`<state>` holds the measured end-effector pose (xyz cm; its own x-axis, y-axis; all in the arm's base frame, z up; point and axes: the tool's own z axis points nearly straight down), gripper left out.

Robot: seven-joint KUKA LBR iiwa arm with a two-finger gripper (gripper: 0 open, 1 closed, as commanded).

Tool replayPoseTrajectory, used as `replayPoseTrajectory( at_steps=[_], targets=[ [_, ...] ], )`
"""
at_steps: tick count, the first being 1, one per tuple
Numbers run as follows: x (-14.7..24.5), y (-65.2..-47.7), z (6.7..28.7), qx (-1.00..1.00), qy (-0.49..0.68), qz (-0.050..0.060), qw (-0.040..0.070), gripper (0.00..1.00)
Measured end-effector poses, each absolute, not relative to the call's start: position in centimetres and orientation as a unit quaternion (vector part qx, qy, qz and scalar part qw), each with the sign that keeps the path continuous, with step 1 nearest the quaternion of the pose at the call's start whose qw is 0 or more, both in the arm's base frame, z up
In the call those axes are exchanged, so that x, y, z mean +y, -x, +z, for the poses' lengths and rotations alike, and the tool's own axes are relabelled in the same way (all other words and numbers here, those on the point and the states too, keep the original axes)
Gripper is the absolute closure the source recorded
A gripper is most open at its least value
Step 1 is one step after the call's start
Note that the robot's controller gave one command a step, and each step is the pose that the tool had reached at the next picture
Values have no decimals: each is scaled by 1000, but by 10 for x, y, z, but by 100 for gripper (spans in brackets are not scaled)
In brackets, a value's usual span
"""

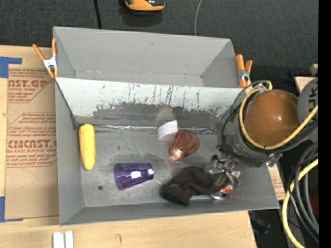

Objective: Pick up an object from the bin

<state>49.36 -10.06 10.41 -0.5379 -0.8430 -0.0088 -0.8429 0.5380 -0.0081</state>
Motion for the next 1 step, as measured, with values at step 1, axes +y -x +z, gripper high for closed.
replayPoseTrajectory(
  at_steps=[1],
  targets=[
    [-101,-492,121,877,480,0,2,100]
  ],
)
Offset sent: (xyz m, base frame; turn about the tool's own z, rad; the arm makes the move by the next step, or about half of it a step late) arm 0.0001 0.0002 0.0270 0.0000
